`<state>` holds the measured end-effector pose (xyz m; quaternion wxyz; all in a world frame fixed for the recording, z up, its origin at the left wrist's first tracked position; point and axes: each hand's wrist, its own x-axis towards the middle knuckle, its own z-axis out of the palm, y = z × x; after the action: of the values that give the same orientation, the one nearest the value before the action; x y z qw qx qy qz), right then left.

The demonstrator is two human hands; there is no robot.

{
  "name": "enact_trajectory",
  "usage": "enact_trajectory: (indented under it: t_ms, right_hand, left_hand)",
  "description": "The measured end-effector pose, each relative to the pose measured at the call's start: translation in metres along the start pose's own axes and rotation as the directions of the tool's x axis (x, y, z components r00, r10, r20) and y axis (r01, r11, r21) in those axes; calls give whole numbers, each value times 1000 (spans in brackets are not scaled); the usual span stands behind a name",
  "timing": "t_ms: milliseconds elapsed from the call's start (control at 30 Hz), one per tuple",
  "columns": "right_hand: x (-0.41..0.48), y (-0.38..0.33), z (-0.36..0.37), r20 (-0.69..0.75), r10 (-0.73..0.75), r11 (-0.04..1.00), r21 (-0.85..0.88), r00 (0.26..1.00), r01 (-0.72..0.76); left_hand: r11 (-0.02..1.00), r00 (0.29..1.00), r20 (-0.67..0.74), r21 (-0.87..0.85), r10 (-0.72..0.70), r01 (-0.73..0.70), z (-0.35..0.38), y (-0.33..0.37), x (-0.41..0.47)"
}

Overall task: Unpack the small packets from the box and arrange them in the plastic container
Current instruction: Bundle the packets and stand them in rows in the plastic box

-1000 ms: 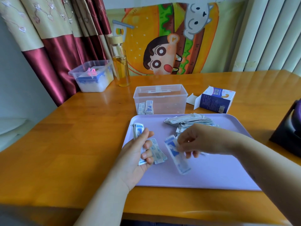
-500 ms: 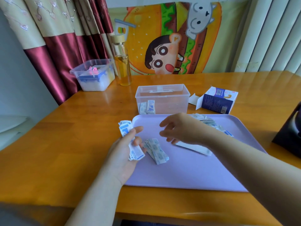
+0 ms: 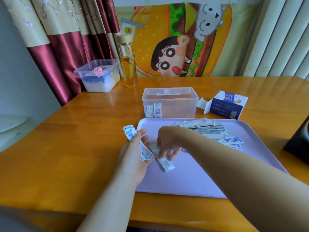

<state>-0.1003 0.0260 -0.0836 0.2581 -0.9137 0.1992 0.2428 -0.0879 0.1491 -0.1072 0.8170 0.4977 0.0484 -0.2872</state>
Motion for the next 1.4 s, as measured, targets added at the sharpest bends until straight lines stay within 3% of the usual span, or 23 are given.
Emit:
enact_trajectory:
  t_ms: [133, 267, 467, 733, 1100, 1267, 1400]
  right_hand:
    - [0, 5, 0, -24, 5, 985, 171, 1000, -1]
    - [-1, 6, 1, -16, 2, 975, 224, 1000, 1]
    - [-1, 8, 6, -54, -13, 985, 172, 998, 22]
    - [3, 0, 6, -57, -50, 993, -106, 997, 44]
    - [19, 2, 1, 58, -11, 991, -134, 998, 19]
    - [6, -3, -2, -60, -65, 949, -313, 996, 43]
    - [-3, 0, -2, -83, -76, 962, -267, 994, 52]
  left_hand:
    - [1000, 1000, -19, 1, -11, 11, -3, -3, 3]
    - [1000, 999, -20, 17, -26, 26, -3, -6, 4]
    - [997, 997, -21, 38, -69, 70, -1, -3, 9]
    - [998, 998, -3, 37, -58, 58, -2, -7, 6]
    - [999, 998, 43, 29, -41, 40, -5, -9, 4]
    - [998, 999, 40, 46, -34, 33, -5, -9, 3]
    - [998, 999, 12, 47, -49, 48, -5, -8, 6]
